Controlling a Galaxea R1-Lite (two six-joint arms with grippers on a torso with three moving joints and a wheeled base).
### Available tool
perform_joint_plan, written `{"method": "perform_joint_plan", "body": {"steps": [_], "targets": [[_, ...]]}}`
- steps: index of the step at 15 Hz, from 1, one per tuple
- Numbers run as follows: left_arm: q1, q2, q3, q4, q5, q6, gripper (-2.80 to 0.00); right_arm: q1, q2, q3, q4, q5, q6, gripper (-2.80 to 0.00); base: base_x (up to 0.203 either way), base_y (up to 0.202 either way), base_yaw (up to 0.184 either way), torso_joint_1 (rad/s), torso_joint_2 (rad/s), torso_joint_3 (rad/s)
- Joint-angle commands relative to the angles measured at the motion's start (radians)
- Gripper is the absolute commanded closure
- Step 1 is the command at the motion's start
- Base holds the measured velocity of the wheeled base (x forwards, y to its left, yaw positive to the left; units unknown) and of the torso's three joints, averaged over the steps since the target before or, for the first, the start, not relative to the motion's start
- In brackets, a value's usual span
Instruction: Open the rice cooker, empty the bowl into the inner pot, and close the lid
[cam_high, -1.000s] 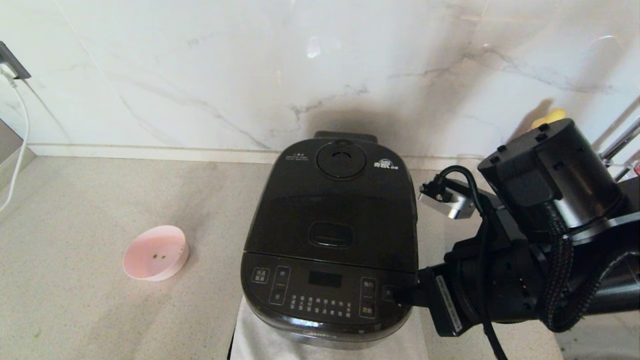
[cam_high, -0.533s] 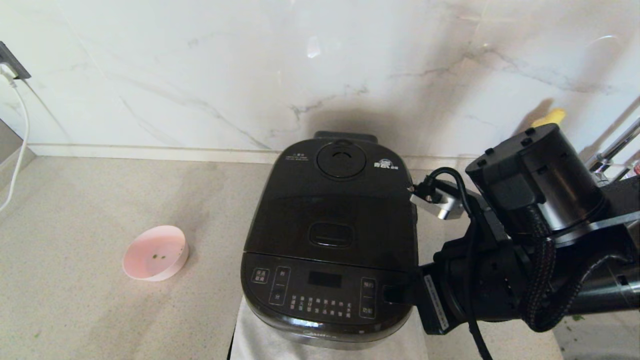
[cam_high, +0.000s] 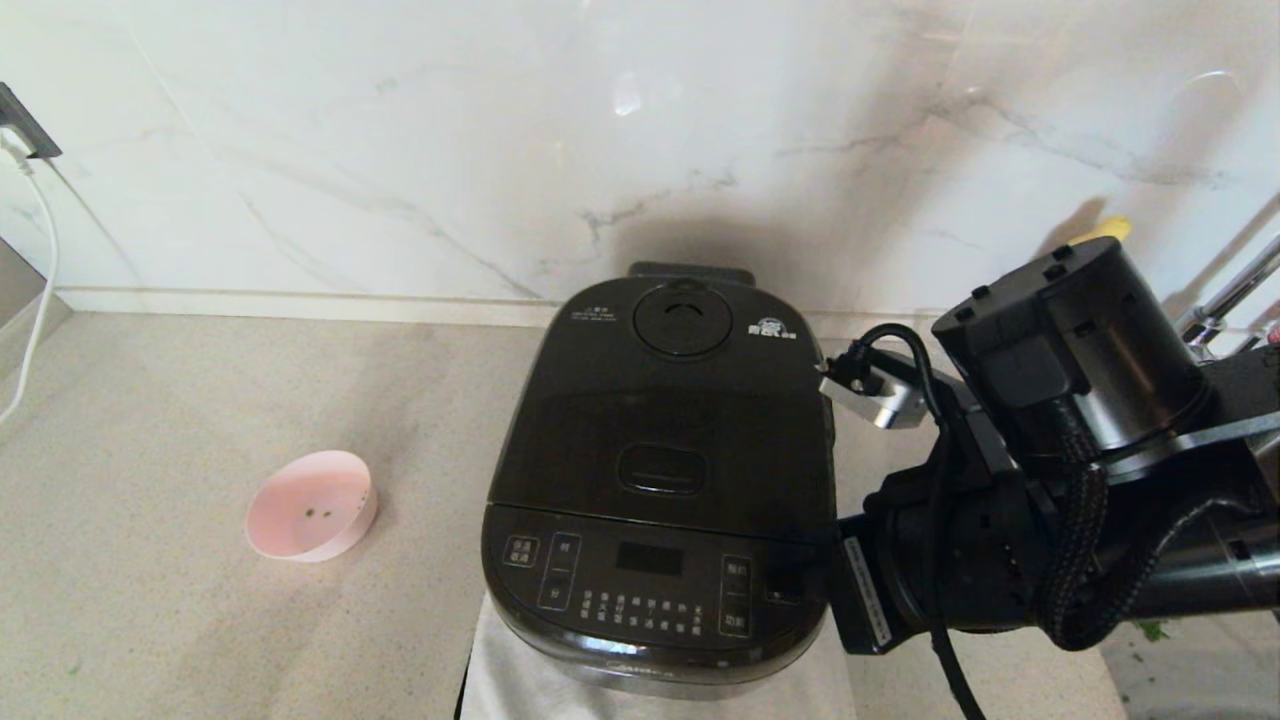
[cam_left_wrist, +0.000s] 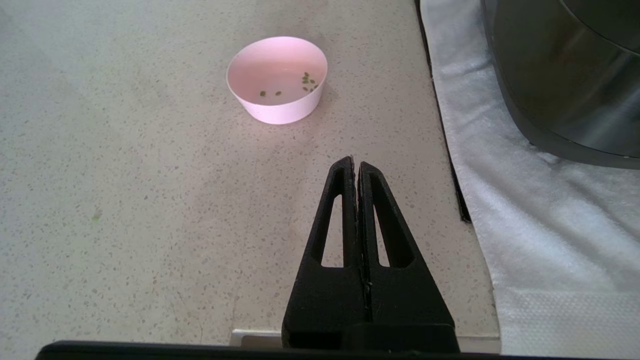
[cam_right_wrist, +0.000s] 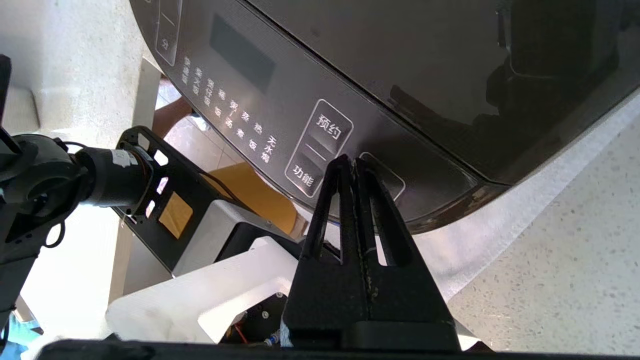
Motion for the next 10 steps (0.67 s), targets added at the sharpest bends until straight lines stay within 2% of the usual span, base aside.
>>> {"method": "perform_joint_plan", "body": {"steps": [1,10], "targets": [[0.0,0.0,0.008,-0.001,0.0,0.001,0.0,0.0,0.004,0.007,0.001,0.002,0.003,0.0,0.0,0.0,0.0,0.0,0.0,0.0],[0.0,0.0,0.008,-0.001,0.0,0.001,0.0,-0.008,0.008,0.017,0.001,0.001,0.003,0.0,0.0,0.0,0.0,0.0,0.0,0.0]]}}
